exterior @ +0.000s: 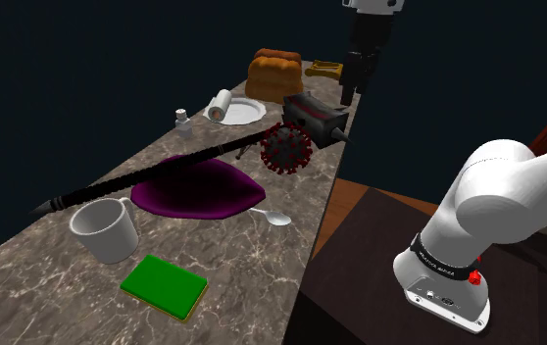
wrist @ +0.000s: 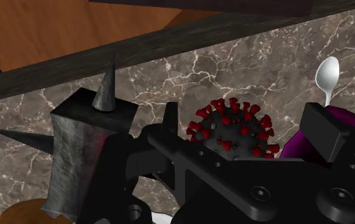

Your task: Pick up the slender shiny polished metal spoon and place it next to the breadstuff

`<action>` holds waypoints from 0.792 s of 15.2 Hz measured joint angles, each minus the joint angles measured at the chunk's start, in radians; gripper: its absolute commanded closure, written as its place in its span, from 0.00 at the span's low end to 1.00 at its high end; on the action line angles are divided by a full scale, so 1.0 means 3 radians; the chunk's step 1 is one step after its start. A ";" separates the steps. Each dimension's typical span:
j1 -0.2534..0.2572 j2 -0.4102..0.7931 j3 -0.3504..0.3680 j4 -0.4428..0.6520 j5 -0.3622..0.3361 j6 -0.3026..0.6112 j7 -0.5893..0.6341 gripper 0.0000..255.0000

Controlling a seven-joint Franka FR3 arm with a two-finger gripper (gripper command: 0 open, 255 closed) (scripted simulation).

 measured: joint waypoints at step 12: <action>0.0335 0.0451 0.0587 -0.0371 0.0269 0.0821 0.0342 0.00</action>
